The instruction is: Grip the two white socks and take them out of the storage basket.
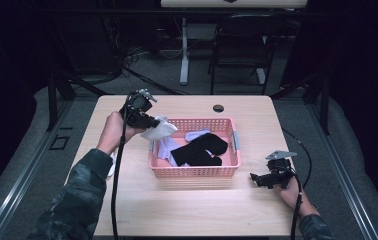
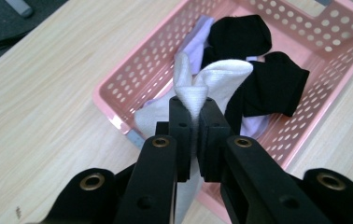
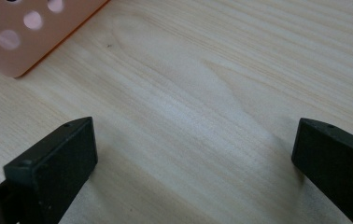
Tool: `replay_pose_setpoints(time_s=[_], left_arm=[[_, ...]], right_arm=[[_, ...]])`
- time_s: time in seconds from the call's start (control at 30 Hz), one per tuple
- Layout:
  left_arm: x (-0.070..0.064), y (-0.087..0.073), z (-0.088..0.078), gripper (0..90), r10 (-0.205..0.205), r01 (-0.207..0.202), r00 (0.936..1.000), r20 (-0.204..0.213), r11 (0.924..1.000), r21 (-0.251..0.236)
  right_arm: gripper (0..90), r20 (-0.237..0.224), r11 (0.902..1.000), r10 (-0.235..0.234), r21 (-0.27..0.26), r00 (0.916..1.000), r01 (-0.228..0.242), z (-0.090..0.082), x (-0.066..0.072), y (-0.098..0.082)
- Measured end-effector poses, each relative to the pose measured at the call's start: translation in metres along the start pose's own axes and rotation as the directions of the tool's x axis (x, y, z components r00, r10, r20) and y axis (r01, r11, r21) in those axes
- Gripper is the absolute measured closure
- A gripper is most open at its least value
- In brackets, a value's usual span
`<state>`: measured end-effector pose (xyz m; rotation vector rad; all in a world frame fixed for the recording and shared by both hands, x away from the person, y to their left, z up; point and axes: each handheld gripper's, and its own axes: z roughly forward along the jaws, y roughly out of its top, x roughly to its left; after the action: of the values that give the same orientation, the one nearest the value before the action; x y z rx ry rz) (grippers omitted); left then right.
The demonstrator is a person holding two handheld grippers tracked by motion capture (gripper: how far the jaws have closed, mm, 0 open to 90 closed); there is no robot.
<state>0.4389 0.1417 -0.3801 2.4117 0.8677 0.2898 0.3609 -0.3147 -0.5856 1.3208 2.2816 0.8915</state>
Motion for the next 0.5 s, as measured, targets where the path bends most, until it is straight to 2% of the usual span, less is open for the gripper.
replay_pose_setpoints(time_s=[0.27,0.5], left_arm=[[0.014,-0.014,-0.015,85.8,-0.045,0.045,0.9988,-0.019,0.9989,-0.017],[0.025,-0.033,-0.026,85.8,-0.089,0.088,0.9953,-0.04,0.9959,-0.02]], right_arm=[[0.0,0.001,1.0,0.0,0.0,1.0,0.0,0.0,0.0,0.0],[0.0,0.001,1.0,0.0,0.0,1.0,0.0,0.0,0.0,0.0]])
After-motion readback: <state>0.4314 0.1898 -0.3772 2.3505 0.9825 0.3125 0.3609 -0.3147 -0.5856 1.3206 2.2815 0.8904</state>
